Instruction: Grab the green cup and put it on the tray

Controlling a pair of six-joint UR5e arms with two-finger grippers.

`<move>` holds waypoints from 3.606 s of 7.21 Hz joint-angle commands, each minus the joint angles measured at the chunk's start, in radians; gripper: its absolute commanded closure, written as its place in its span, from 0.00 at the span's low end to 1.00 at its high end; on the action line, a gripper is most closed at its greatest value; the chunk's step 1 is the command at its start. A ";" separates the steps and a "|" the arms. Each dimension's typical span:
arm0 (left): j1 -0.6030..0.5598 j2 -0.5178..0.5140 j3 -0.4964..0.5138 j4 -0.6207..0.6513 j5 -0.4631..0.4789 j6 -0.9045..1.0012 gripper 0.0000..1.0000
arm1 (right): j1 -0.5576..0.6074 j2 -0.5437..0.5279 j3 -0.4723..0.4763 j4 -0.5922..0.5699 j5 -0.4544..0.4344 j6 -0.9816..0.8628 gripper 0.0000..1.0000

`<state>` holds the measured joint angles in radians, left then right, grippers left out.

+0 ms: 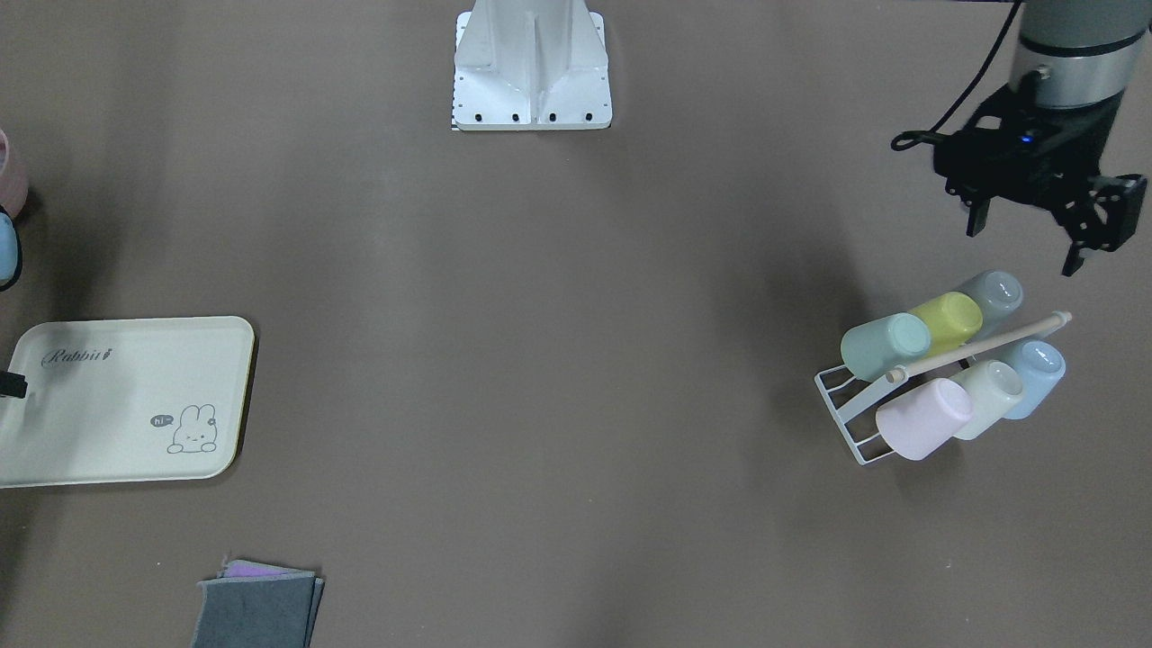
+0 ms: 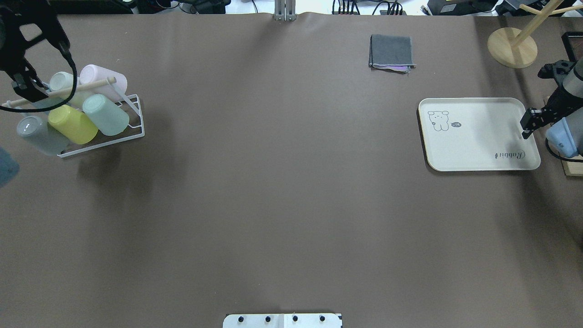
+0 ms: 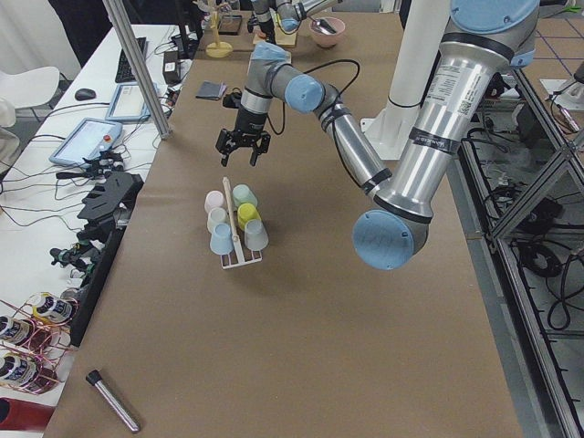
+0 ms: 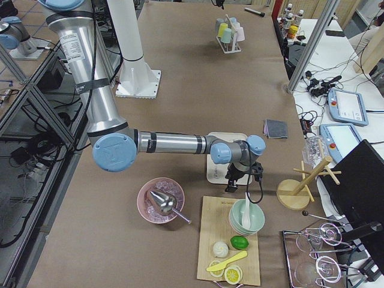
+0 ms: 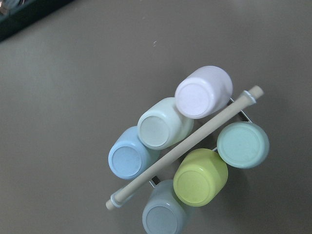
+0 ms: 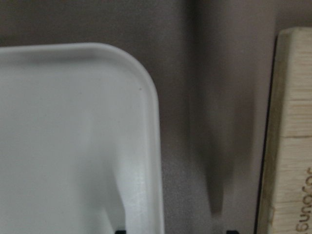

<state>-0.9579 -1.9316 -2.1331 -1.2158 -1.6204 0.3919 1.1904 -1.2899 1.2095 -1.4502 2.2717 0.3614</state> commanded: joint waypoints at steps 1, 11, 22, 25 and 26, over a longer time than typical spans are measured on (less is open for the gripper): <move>0.214 -0.027 0.004 -0.025 0.323 0.178 0.02 | -0.006 -0.003 -0.002 0.001 0.000 0.001 0.44; 0.554 0.088 0.303 -0.122 0.841 0.499 0.02 | 0.011 -0.017 0.016 0.001 0.009 -0.009 1.00; 0.551 0.060 0.438 -0.136 1.070 0.638 0.02 | 0.120 -0.025 0.240 -0.007 0.258 0.007 1.00; 0.551 0.042 0.499 -0.133 1.073 0.596 0.02 | 0.005 0.113 0.254 -0.001 0.243 0.258 1.00; 0.551 0.039 0.502 -0.130 1.102 0.601 0.02 | -0.049 0.160 0.271 -0.001 0.243 0.353 1.00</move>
<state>-0.4066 -1.8881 -1.6421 -1.3483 -0.5409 0.9962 1.2045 -1.1871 1.4648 -1.4522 2.5172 0.6073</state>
